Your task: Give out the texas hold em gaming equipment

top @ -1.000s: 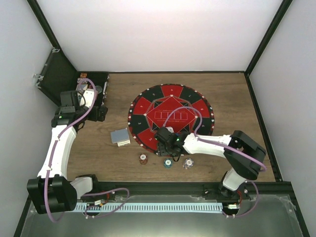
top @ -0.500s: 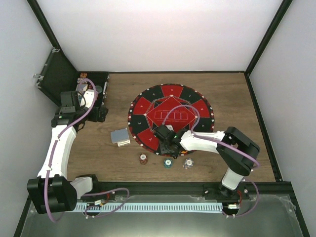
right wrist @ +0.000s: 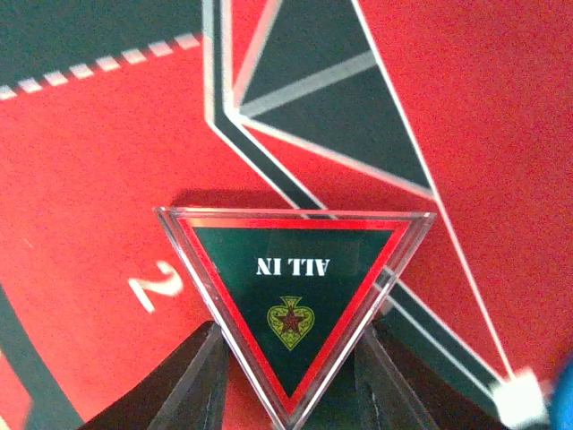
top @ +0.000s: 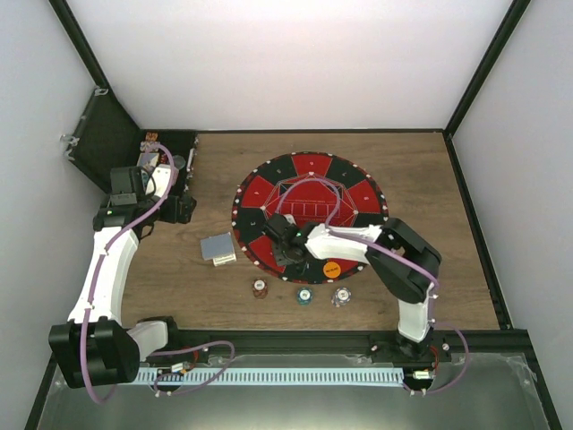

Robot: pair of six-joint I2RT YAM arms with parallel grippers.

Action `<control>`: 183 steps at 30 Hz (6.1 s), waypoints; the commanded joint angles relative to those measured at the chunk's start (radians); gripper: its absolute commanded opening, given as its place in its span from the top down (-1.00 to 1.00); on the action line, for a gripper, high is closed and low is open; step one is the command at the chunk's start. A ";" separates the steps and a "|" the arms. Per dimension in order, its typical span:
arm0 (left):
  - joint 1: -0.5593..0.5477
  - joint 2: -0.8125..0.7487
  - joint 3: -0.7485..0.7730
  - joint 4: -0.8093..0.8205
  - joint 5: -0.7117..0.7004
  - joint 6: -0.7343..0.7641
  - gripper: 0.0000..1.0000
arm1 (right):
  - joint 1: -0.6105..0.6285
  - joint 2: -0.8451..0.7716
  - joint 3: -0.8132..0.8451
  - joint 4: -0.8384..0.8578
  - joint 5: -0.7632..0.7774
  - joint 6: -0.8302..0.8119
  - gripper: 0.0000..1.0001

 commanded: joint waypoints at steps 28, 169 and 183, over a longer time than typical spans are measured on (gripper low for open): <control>0.007 -0.014 0.053 -0.063 0.044 0.006 -1.00 | -0.143 -0.114 -0.058 -0.066 -0.040 -0.082 -0.32; 0.008 0.025 0.085 -0.090 0.108 0.038 -1.00 | -0.174 -0.278 -0.301 -0.238 0.107 0.171 0.00; 0.010 0.015 0.087 -0.103 0.107 0.048 -1.00 | -0.313 -0.237 -0.274 -0.223 0.191 0.143 0.19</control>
